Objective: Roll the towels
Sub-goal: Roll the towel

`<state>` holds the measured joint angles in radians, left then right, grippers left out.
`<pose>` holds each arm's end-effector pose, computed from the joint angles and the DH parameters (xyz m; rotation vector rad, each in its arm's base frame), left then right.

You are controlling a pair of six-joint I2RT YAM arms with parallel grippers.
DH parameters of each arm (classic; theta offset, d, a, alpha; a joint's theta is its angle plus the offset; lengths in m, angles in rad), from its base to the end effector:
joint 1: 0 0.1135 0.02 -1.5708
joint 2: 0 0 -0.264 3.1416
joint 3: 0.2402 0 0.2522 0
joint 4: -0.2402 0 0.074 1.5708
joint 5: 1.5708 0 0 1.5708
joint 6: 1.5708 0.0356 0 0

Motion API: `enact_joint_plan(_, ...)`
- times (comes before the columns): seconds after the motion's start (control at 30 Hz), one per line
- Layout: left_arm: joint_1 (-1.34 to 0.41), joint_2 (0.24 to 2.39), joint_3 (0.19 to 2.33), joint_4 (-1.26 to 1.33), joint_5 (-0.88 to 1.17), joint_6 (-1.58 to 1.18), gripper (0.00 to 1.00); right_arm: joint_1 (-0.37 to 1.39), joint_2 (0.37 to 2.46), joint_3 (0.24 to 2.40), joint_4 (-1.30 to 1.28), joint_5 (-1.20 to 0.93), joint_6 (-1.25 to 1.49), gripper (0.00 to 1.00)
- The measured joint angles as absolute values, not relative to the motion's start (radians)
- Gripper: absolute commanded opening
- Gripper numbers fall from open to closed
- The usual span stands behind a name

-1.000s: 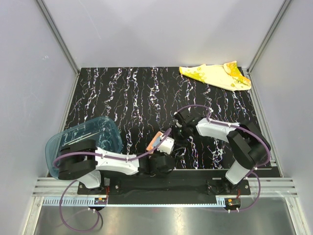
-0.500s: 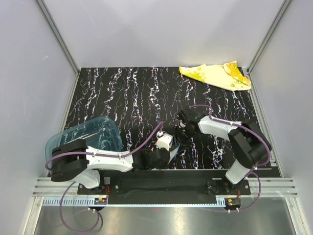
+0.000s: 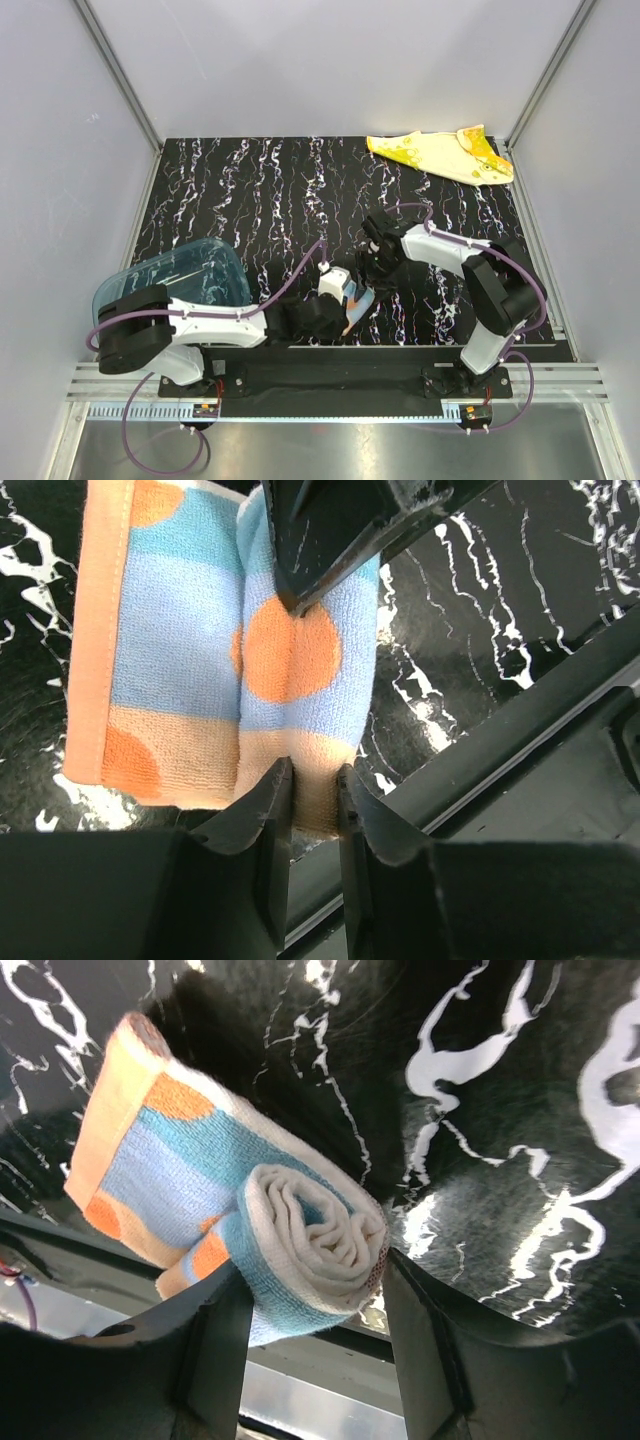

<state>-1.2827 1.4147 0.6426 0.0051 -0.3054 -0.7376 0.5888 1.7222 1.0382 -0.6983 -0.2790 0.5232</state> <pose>0.0881 -0.2597 0.1715 0.4920 2.3399 -0.6636 0.2506 0.1791 0.1599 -0.1421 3.0823 0.5219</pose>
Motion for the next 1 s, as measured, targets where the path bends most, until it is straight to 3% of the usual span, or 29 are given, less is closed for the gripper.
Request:
enact_joint_plan(0.33,-1.176,1.409,0.575,0.130,-0.157,-0.754,0.00,0.586,1.758,1.141,-0.780,-0.137,0.489,0.59)
enact_joint_plan(0.7,-1.045,1.484,0.530,0.288,0.142,-0.807,0.00,0.527,1.829,1.337,-0.855,0.135,0.433,0.61)
enact_joint_plan(1.0,-0.910,1.521,0.459,0.438,0.344,-0.939,0.00,0.509,1.565,1.252,-0.806,0.014,0.447,0.67)
